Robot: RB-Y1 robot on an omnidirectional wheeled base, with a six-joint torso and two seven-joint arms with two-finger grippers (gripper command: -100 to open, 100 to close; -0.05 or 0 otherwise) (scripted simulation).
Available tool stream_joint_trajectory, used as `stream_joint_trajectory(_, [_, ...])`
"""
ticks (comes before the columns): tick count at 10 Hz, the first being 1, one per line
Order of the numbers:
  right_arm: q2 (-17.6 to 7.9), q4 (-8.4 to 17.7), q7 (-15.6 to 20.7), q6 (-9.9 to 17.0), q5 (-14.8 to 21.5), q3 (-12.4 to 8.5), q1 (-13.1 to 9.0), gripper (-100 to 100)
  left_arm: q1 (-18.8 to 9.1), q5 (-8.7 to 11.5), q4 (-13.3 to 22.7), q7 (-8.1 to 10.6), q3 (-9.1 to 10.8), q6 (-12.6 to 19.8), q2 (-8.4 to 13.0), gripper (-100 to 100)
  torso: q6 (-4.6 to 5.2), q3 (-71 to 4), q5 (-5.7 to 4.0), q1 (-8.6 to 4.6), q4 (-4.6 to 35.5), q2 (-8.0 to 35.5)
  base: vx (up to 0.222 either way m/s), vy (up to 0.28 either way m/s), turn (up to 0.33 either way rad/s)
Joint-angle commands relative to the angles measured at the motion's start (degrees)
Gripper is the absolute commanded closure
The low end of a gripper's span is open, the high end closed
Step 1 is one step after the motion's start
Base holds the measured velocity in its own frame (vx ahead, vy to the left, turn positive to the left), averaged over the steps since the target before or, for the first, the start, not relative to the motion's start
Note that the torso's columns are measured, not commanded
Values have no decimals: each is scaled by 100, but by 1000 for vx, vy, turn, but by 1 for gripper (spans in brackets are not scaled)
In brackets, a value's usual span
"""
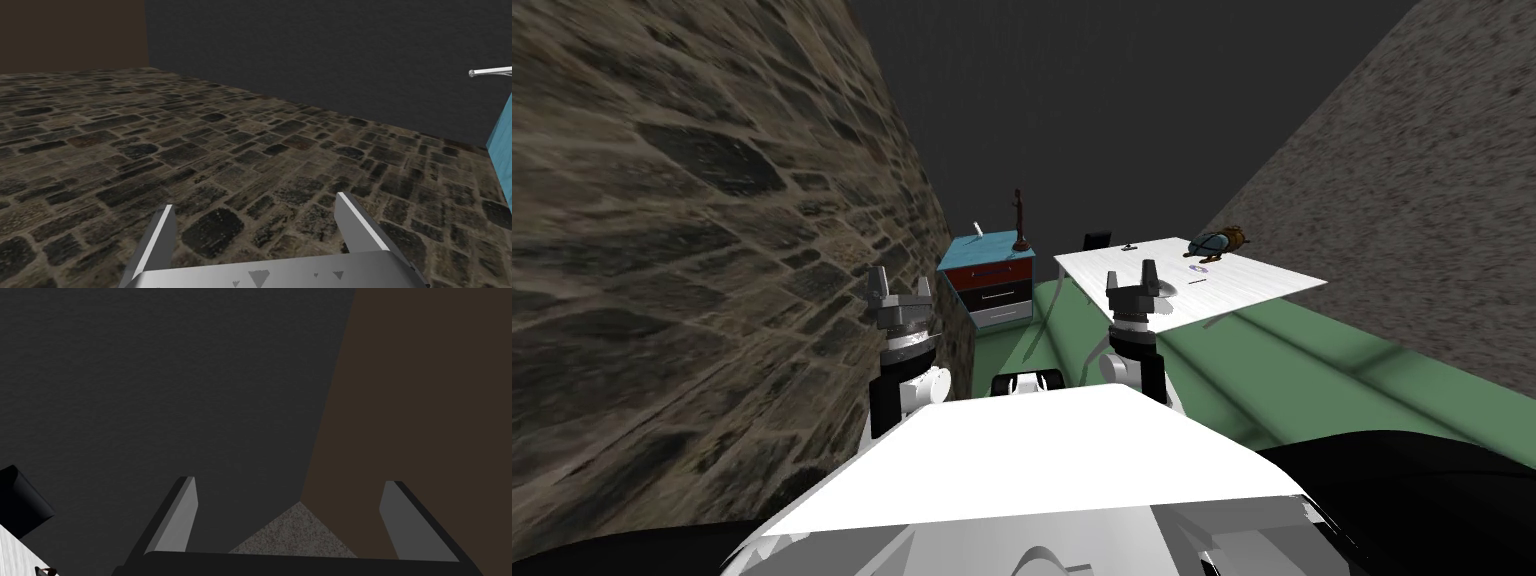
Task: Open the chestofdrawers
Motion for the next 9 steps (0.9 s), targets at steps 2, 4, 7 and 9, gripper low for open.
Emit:
stream_joint_trajectory(2, [0,0,0,0,0,0,0,0,-24,-11,163,13,14,-130,213,-100,0,-1692,0,0,846,846,23,-4,1])
stream_joint_trajectory(4, [0,3,0,1,0,0,1,0,-54,-26,384,31,34,-318,379,-100,0,-2209,0,0,1086,1076,73,-12,2])
stream_joint_trajectory(7, [1,3,0,0,0,0,2,0,-114,-57,831,72,77,-715,571,-100,0,-2233,-1,-4,1112,1106,97,-23,3])
stream_joint_trajectory(9, [0,3,0,0,0,0,2,0,-161,-82,1156,106,113,-1038,663,-100,0,-2233,0,-1,1113,1107,146,-27,3])
